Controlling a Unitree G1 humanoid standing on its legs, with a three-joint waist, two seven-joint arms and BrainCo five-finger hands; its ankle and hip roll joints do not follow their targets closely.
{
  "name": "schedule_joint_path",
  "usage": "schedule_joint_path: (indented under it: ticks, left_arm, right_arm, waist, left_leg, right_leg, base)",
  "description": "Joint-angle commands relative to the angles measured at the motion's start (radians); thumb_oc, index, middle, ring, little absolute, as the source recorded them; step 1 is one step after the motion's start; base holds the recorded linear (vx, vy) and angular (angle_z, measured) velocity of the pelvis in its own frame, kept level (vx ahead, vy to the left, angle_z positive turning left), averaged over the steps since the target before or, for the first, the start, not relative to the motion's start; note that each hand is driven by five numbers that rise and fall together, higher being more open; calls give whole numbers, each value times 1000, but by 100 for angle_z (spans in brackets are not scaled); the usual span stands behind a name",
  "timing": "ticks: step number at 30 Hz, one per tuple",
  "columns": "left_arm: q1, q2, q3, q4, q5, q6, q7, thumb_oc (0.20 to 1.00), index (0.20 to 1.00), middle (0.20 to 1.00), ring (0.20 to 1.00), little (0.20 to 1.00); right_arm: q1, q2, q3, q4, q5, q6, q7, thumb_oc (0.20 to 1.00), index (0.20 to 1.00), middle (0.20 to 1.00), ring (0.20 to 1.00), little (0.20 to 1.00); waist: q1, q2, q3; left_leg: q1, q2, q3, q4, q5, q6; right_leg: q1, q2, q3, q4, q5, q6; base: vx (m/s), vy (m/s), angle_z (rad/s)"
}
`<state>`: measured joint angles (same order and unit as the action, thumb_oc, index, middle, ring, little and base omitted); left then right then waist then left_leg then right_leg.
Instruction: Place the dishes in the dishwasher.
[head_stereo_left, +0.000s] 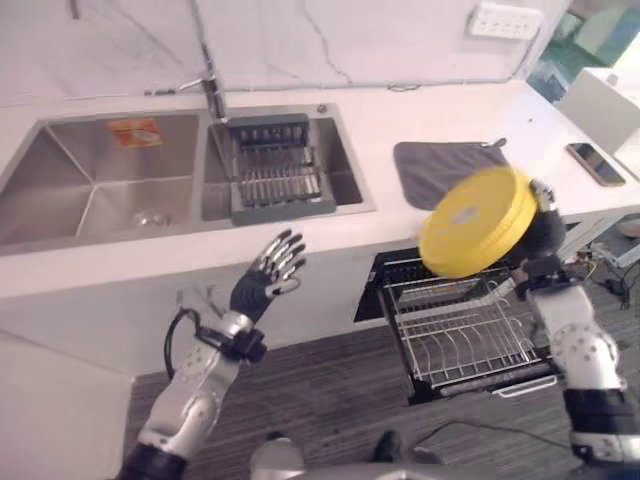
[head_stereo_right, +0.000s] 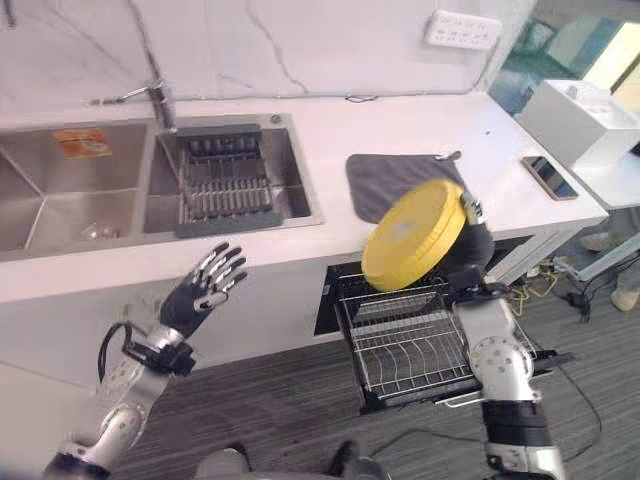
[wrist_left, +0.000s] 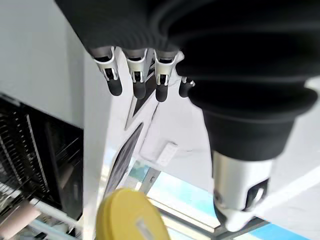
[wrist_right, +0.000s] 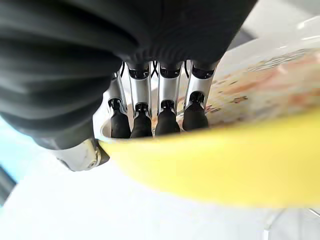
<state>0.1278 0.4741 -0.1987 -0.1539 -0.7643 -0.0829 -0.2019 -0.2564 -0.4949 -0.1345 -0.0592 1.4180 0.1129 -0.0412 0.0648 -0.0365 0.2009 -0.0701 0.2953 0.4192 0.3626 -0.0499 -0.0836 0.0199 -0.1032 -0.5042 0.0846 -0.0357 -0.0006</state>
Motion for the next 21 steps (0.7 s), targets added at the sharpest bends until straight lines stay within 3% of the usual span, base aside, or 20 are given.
schedule_joint_path:
  ticks: [1,5,8,13,21]
  left_arm:
    - [-35,8,17,-82,-3,-50,-59,1000,1000,1000,1000,1000]
    - [-58,14,-9,-67,10,-48,-32,1000,1000,1000,1000,1000]
    - [-66,18,-16,-67,10,-58,-25,1000,1000,1000,1000,1000]
    - [-60,9,4,-69,14,-57,-11,1000,1000,1000,1000,1000]
    - [-53,9,47,-72,24,-74,6,1000,1000,1000,1000,1000]
  right_arm:
    - [-55,-49,-32,-43,41,-52,1,200,200,200,200,200]
    - [-26,-42,-34,-51,52,-63,24,200,200,200,200,200]
    - [-13,-37,-43,-60,54,-72,34,200,200,200,200,200]
    - [20,-18,-75,-80,37,-61,21,200,200,200,200,200]
    - [82,-1,-80,-33,-36,0,1,200,200,200,200,200]
  waist:
    - [-8,14,-8]
    - [-25,19,-17]
    - [-32,20,-19]
    - [-45,19,-26]
    - [-50,11,-25]
  left_leg:
    - [38,-39,-19,-228,53,-10]
    - [102,-87,-40,-309,47,-1]
    - [108,-97,-38,-315,41,4]
    - [113,-94,-17,-330,45,8]
    - [103,-86,-7,-310,38,8]
  right_leg:
    - [42,-84,30,70,-80,67]
    - [30,-114,30,87,-65,98]
    - [32,-122,37,70,-51,106]
    - [33,-128,55,30,-26,121]
    - [38,-117,62,25,-35,111]
  base:
    - [64,142,1]
    - [79,112,-41]
    - [14,44,1]
    - [-25,7,9]
    - [-27,-15,-8]
